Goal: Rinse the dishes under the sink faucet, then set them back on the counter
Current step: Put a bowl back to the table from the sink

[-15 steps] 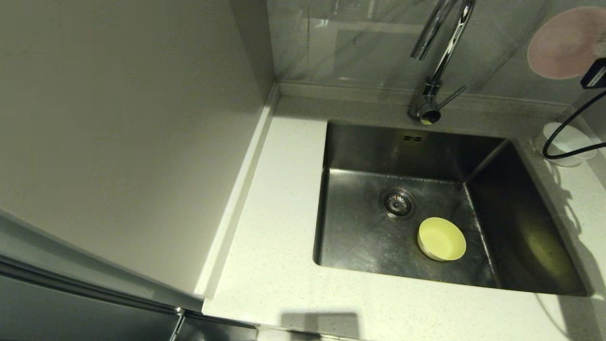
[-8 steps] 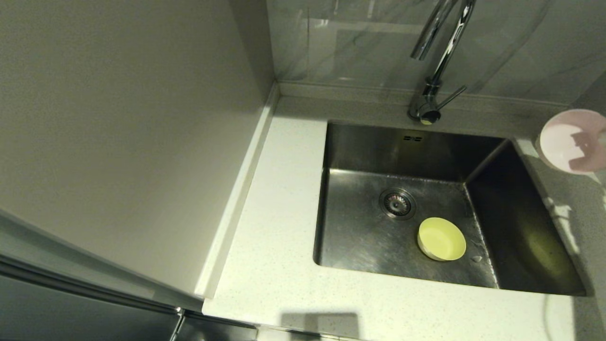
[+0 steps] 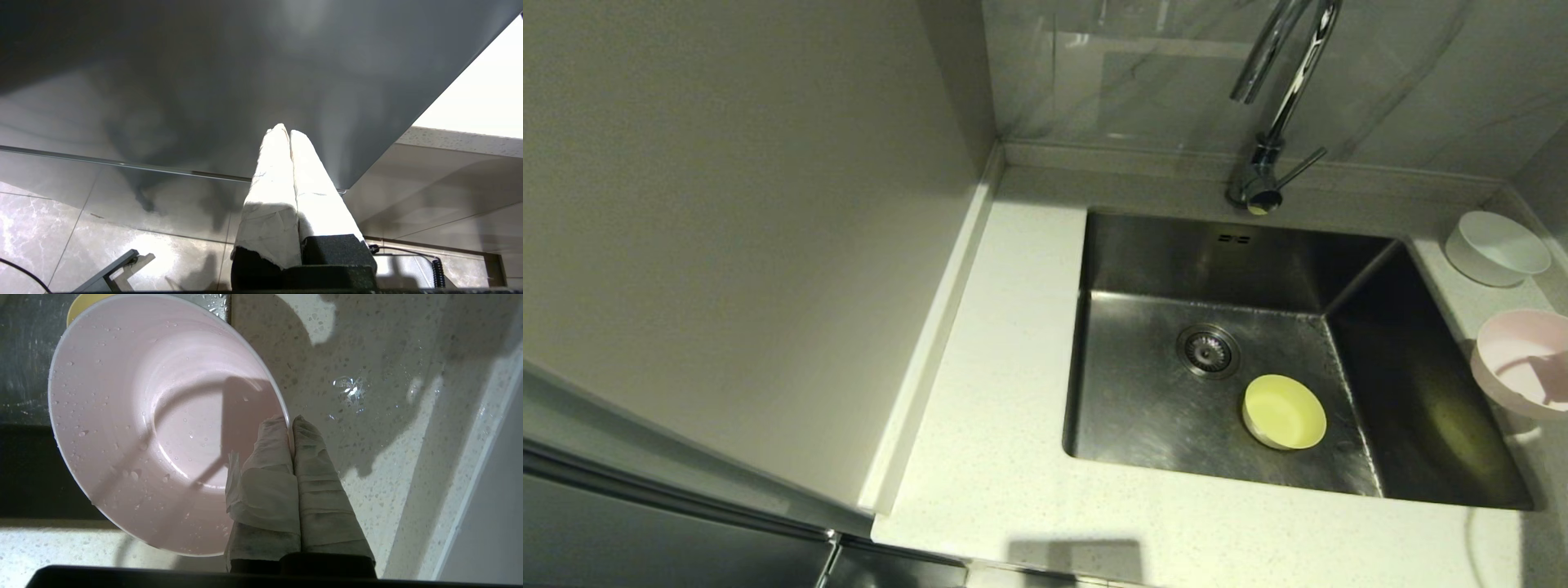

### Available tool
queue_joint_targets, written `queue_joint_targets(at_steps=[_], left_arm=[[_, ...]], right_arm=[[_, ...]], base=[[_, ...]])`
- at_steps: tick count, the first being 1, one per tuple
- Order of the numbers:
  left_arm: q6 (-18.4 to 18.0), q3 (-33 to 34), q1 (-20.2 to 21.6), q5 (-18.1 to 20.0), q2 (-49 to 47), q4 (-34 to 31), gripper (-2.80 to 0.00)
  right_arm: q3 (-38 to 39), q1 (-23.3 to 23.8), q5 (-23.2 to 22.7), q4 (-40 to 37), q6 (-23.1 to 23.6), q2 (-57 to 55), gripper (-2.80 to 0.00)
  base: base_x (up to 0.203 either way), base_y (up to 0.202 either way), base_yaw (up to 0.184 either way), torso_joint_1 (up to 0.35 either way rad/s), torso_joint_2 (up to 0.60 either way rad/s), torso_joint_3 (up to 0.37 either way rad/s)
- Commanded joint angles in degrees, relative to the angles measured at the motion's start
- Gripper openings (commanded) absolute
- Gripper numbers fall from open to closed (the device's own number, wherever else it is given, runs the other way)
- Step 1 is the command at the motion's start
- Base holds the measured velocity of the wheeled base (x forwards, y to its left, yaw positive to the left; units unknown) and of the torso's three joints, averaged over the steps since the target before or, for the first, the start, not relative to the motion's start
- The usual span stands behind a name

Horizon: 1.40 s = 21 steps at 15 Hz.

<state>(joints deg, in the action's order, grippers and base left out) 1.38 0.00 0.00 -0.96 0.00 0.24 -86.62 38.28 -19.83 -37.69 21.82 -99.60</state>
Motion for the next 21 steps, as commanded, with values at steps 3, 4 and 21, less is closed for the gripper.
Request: queue_joint_targets(at_steps=[3,4,21], left_arm=[[0.03,0.00,0.00,-0.01,0.09,0.02,-2.80],[0.03,0.00,0.00,-0.01,0.09,0.02,-2.80],[0.03,0.00,0.00,-0.01,0.09,0.02,-2.80]], right_arm=[[-1.86,0.04,-0.11,4.65,0.08,-3.46,-2.80],[-1.81,0.04,-0.04,7.37,0.13,-3.87,-2.80],[-2.59,1.01,2.34,19.23,2.03,-6.66,0.00]], base=[[0.000,0.000,0.000,0.000,0.00,0.000],[0.000,0.000,0.000,0.000,0.00,0.000],[0.000,0.000,0.000,0.000,0.00,0.000]])
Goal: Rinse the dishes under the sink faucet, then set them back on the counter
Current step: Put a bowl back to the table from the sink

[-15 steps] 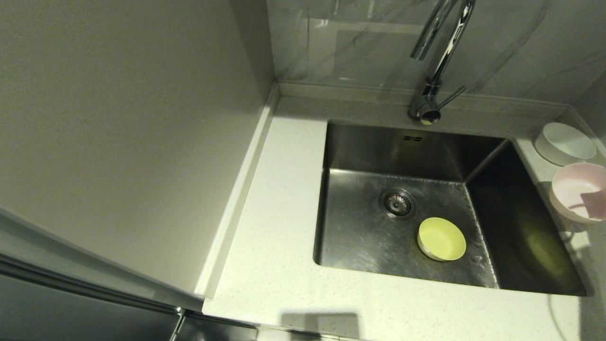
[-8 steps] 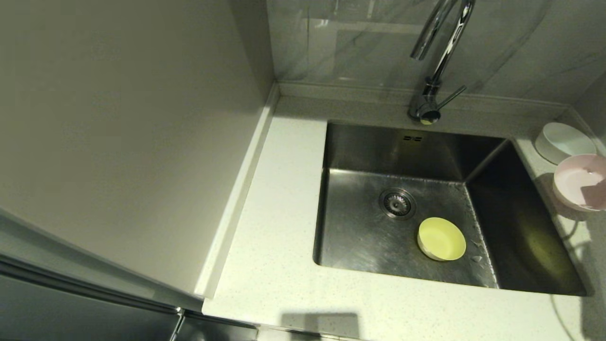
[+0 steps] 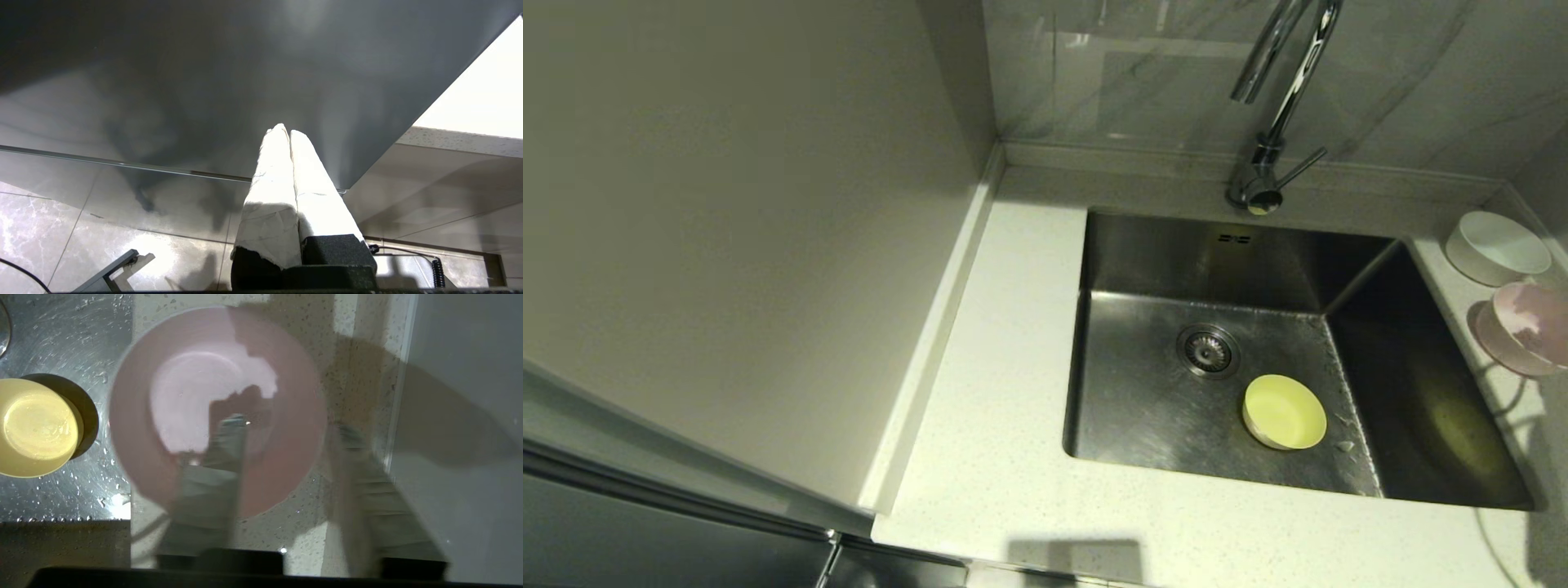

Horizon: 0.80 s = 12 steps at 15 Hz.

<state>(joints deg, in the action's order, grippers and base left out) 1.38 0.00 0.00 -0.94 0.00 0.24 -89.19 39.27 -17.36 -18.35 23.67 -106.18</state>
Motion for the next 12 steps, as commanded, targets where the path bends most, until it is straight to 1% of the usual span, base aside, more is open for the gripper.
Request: queue_joint_targets(at_steps=[1,4,6,8,10,12], left_arm=[[0.03,0.00,0.00,-0.03,0.09,0.02,-2.80],[0.03,0.00,0.00,-0.03,0.09,0.02,-2.80],[0.03,0.00,0.00,-0.03,0.09,0.02,-2.80],[0.03,0.00,0.00,-0.03,0.09,0.02,-2.80],[0.03,0.00,0.00,-0.03,0.09,0.02,-2.80],[0.03,0.00,0.00,-0.03,0.09,0.02,-2.80]], right_arm=[[-0.02,0.02,-0.21,-0.02,0.24,-0.08,0.00],[0.24,-0.07,-0.48,2.26,0.07,0.10,0.00],[0.25,-0.53,-1.29,2.34,0.02,0.76,0.00],[0.63,-2.44,-3.76,2.16,0.06,2.57,0.00],[1.95,-7.03,-5.17,2.14,0.00,4.84,0.00],[3.34,-13.17,-5.27,2.23,-0.08,7.46,0.00]], base=[[0.000,0.000,0.000,0.000,0.00,0.000],[0.000,0.000,0.000,0.000,0.00,0.000],[0.000,0.000,0.000,0.000,0.00,0.000],[0.000,0.000,0.000,0.000,0.00,0.000],[0.000,0.000,0.000,0.000,0.00,0.000],[0.000,0.000,0.000,0.000,0.00,0.000]])
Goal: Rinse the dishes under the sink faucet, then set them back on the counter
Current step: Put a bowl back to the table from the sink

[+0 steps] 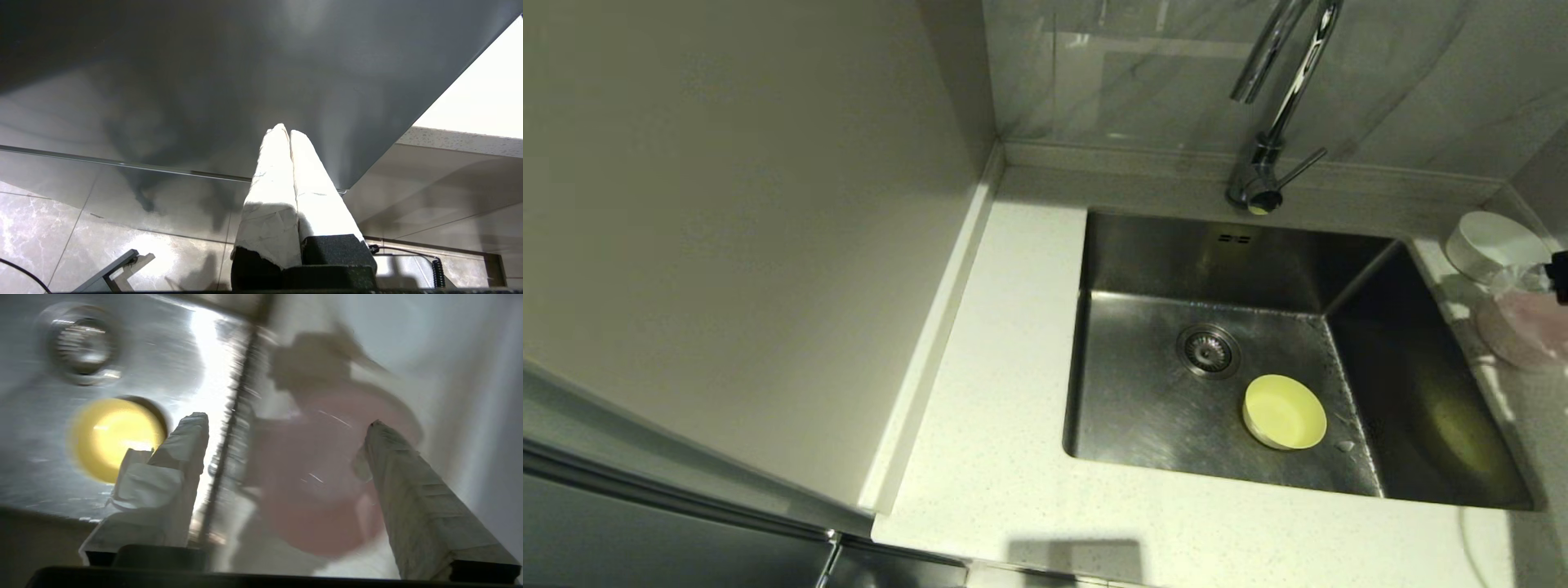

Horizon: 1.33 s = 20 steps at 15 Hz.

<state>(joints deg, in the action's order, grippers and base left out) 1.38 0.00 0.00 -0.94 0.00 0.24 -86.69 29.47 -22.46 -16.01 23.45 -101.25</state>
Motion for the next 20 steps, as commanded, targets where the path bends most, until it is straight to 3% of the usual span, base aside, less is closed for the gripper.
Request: queue_joint_targets(at_steps=[1,4,7,9,10,12,14,16,20], left_arm=[[0.03,0.00,0.00,-0.03,0.09,0.02,-2.80],[0.03,0.00,0.00,-0.03,0.09,0.02,-2.80],[0.03,0.00,0.00,-0.03,0.09,0.02,-2.80],[0.03,0.00,0.00,-0.03,0.09,0.02,-2.80],[0.03,0.00,0.00,-0.03,0.09,-0.07,-2.80],[0.03,0.00,0.00,-0.03,0.09,0.02,-2.80],[0.03,0.00,0.00,-0.03,0.09,0.02,-2.80],[0.03,0.00,0.00,-0.03,0.09,0.02,-2.80],[0.03,0.00,0.00,-0.03,0.09,0.02,-2.80]], right_arm=[[1.94,-6.99,-0.11,-0.05,0.12,4.03,0.00],[9.89,-17.88,0.18,0.04,0.05,8.00,0.00],[16.22,-24.76,1.89,0.06,0.08,9.03,0.00],[16.30,-30.92,9.83,1.37,-2.88,6.39,0.00],[15.95,-34.93,14.74,3.15,-9.26,3.80,0.00],[14.74,-42.73,30.94,6.55,-22.65,-4.12,0.00],[13.76,-47.55,40.49,8.37,-31.75,-12.12,0.00],[11.50,-49.22,46.03,9.69,-35.75,-18.46,0.00],[7.55,-46.17,52.35,12.73,-36.49,-25.32,0.00]], base=[[0.000,0.000,0.000,0.000,0.00,0.000],[0.000,0.000,0.000,0.000,0.00,0.000],[0.000,0.000,0.000,0.000,0.00,0.000],[0.000,0.000,0.000,0.000,0.00,0.000],[0.000,0.000,0.000,0.000,0.00,0.000],[0.000,0.000,0.000,0.000,0.00,0.000],[0.000,0.000,0.000,0.000,0.00,0.000],[0.000,0.000,0.000,0.000,0.00,0.000],[0.000,0.000,0.000,0.000,0.00,0.000]])
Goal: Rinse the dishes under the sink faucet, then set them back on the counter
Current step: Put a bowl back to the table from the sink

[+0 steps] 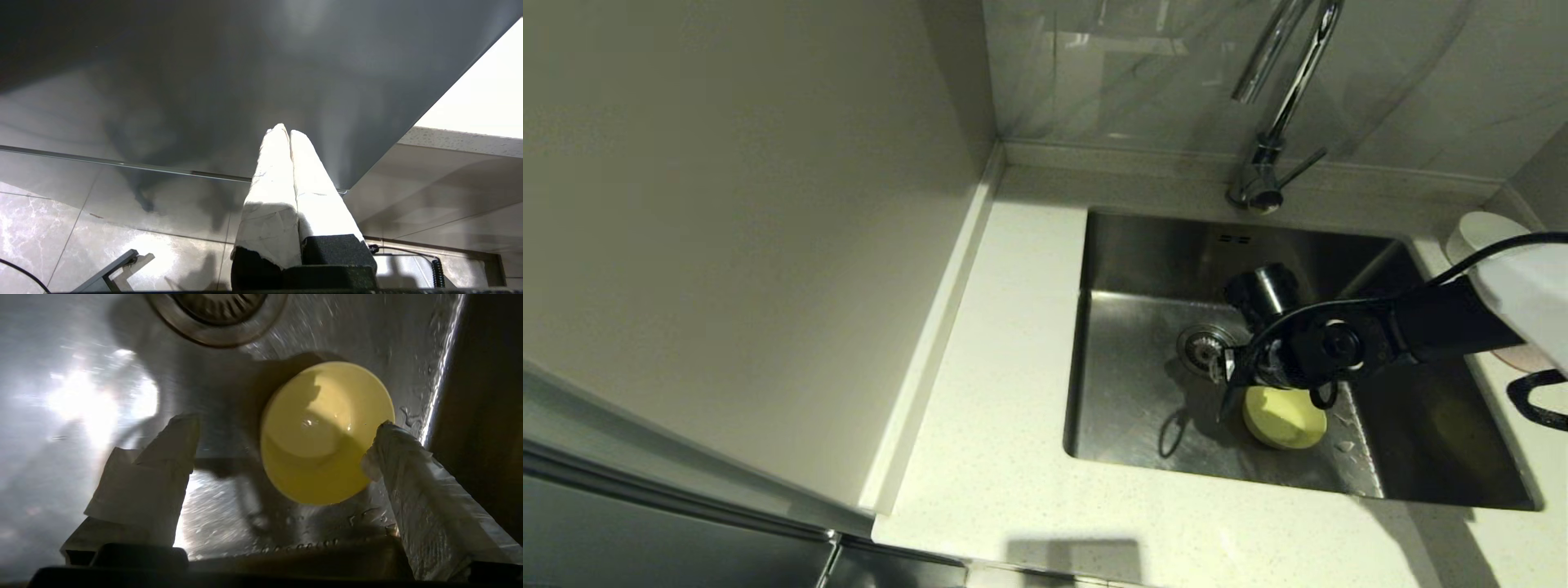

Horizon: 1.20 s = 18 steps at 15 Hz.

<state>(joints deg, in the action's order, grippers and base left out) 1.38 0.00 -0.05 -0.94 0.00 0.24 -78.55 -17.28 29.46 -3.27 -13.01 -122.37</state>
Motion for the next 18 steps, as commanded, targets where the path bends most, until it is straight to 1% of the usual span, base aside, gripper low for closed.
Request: queue_joint_targets(at_steps=[1,3,10,13,15,16,18], left_arm=[[0.03,0.00,0.05,-0.03,0.09,0.02,-2.80],[0.03,0.00,0.05,-0.03,0.09,0.02,-2.80],[0.03,0.00,0.05,-0.03,0.09,0.02,-2.80],[0.03,0.00,0.05,-0.03,0.09,0.02,-2.80],[0.03,0.00,0.05,-0.03,0.09,0.02,-2.80],[0.03,0.00,0.05,-0.03,0.09,0.02,-2.80],[0.03,0.00,0.05,-0.03,0.09,0.02,-2.80]], right_arm=[[-0.67,0.97,0.68,0.01,0.05,-5.20,0.00],[-1.22,2.28,2.66,0.03,0.48,-7.21,0.00],[-1.99,3.48,2.98,0.14,0.61,-11.44,0.00],[-3.47,3.93,2.89,0.11,0.71,-12.46,0.00],[-3.90,4.46,2.96,0.19,1.95,-12.98,0.00],[-4.46,4.76,2.91,0.19,2.28,-13.07,-2.80],[-4.68,5.12,2.89,0.19,3.18,-13.07,-2.80]], base=[[0.000,0.000,0.000,0.000,0.00,0.000],[0.000,0.000,0.000,0.000,0.00,0.000],[0.000,0.000,0.000,0.000,0.00,0.000],[0.000,0.000,0.000,0.000,0.00,0.000],[0.000,0.000,0.000,0.000,0.00,0.000],[0.000,0.000,0.000,0.000,0.00,0.000],[0.000,0.000,0.000,0.000,0.00,0.000]])
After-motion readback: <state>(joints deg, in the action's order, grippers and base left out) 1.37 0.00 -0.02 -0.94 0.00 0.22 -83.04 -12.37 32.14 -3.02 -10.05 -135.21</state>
